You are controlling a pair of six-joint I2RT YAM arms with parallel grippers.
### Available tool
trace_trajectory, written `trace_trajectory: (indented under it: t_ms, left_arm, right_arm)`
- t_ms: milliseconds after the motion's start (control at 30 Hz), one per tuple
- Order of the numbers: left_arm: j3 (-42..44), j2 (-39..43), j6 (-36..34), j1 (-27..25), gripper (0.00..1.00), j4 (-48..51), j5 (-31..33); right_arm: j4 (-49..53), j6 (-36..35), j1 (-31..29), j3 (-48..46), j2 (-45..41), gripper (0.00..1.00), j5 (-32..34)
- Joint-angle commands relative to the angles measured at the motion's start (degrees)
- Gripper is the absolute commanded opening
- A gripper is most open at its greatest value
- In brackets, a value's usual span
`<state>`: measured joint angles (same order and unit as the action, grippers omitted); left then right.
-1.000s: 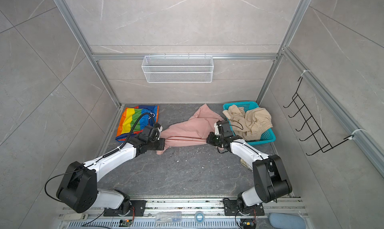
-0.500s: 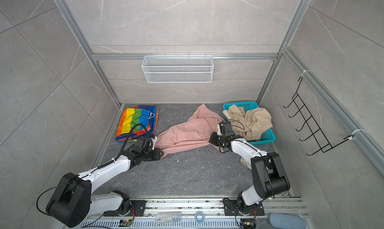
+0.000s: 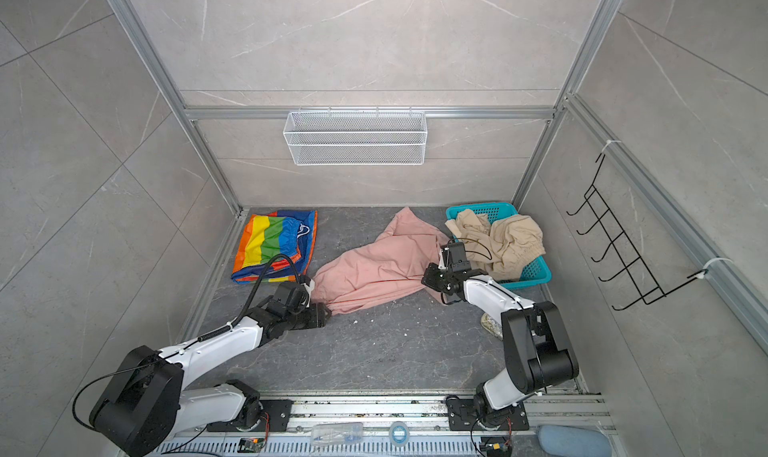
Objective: Fold and stack the shorts
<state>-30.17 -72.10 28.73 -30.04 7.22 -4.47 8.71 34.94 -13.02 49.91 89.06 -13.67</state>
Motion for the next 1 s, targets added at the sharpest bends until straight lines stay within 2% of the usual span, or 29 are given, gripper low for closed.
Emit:
trace_trajectory:
  t_ms: [0, 200, 467, 633, 700, 800, 900, 967]
  left_arm:
    - [-0.8, -2.2, 0.1, -2.4, 0.65, -0.8, 3.8]
    - [-2.9, -5.6, -1.4, -5.7, 0.65, -0.4, 8.8]
    - [-8.7, -9.4, -4.6, -14.5, 0.65, 5.2, 24.4]
    - [-10.2, -7.6, -6.3, -19.0, 0.66, 9.2, 32.8]
    - [-10.8, -7.0, -6.1, -19.6, 0.66, 10.9, 34.1]
    - [-11.0, -5.6, -1.1, -19.6, 0.67, 12.6, 32.6]
    - [-10.2, -1.5, 7.1, -19.5, 0.66, 14.1, 30.2]
    - [-8.8, 3.3, 13.3, -19.4, 0.75, 12.8, 29.1]
  right_arm:
    - [-0.4, 0.7, 0.3, -0.7, 0.9, 0.00, 0.9]
    - [-0.7, 0.9, 0.3, -0.7, 0.9, 0.00, 0.4]
    - [-1.1, 1.0, 0.3, -0.9, 1.0, 0.00, 0.0]
    - [-1.2, 0.9, 0.3, -0.9, 1.3, 0.00, 0.0]
    - [-1.6, 1.2, 0.3, -0.9, 1.6, 0.00, -0.3]
    - [-2.1, 1.6, 0.3, -0.7, 2.1, 0.00, -1.1]
    - [-2.2, 1.7, 0.3, -0.7, 2.1, 0.00, -1.2]
    - [-2.2, 1.7, 0.3, -0.8, 2.0, 0.00, -1.1]
